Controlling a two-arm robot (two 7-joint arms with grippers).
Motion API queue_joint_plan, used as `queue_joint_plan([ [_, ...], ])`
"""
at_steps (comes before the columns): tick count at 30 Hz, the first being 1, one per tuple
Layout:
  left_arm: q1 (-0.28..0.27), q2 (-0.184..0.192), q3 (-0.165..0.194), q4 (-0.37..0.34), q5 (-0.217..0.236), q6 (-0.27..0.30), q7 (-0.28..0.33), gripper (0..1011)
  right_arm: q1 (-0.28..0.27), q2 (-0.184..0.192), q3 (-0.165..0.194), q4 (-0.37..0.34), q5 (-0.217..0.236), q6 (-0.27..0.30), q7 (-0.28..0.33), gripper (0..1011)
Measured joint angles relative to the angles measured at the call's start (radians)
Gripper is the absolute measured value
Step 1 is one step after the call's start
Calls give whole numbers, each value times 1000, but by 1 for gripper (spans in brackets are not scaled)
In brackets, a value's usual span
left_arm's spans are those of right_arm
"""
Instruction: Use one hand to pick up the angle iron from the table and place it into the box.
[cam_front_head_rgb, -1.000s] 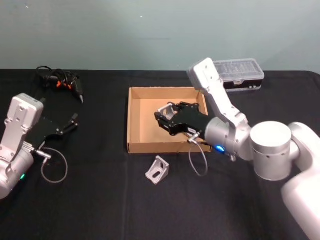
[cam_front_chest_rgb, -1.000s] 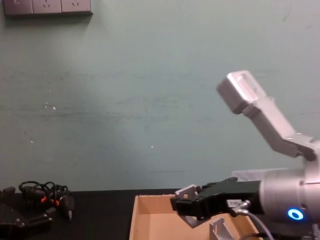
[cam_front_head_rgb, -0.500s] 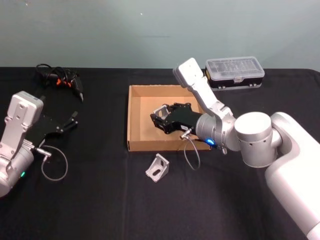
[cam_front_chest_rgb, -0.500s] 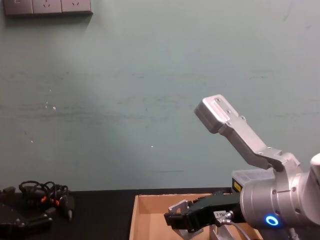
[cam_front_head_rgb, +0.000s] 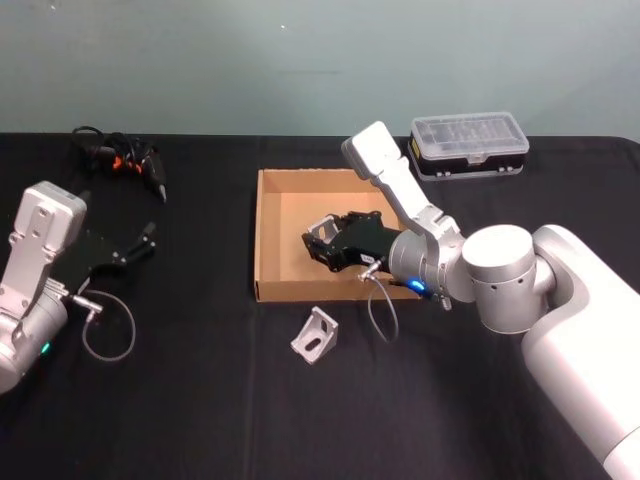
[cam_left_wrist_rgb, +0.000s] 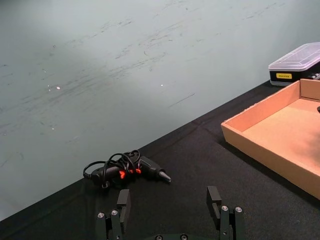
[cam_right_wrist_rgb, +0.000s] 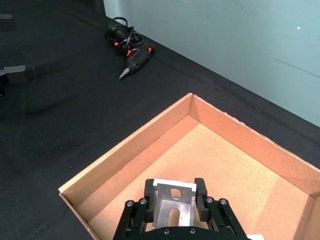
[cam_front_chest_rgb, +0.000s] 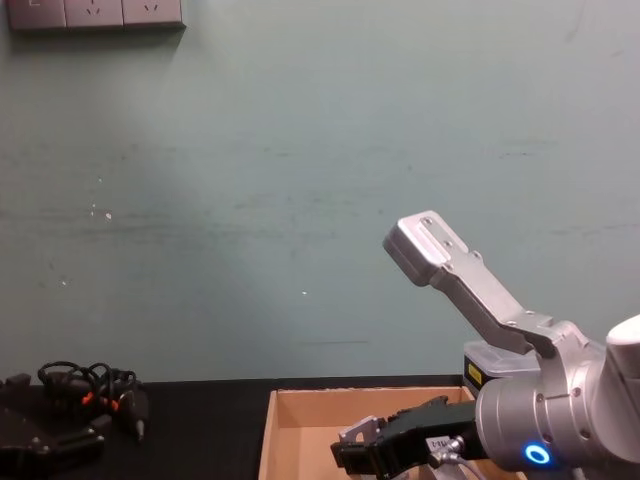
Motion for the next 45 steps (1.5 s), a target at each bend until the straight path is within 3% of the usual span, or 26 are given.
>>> queue_joint_plan([
  [9, 0, 0, 0, 0, 0, 0, 0, 1000, 1, -5, 4, 10, -5, -1, 4, 486],
  [17, 0, 0, 0, 0, 0, 0, 0, 1000, 2, -5, 4, 14, -9, -5, 6, 731],
  [24, 0, 0, 0, 0, 0, 0, 0, 1000, -14, 3, 18, -28, -13, -13, -3, 921],
  [28, 0, 0, 0, 0, 0, 0, 0, 1000, -37, 17, 29, -81, -9, -14, -9, 1003],
  [32, 0, 0, 0, 0, 0, 0, 0, 1000, -60, 29, 39, -128, -4, -14, -12, 1002],
  [41, 0, 0, 0, 0, 0, 0, 0, 1000, -170, 100, 64, -336, 22, -1, -12, 1000],
  [45, 0, 0, 0, 0, 0, 0, 0, 1000, -205, 120, 72, -394, 43, 15, -1, 1000],
])
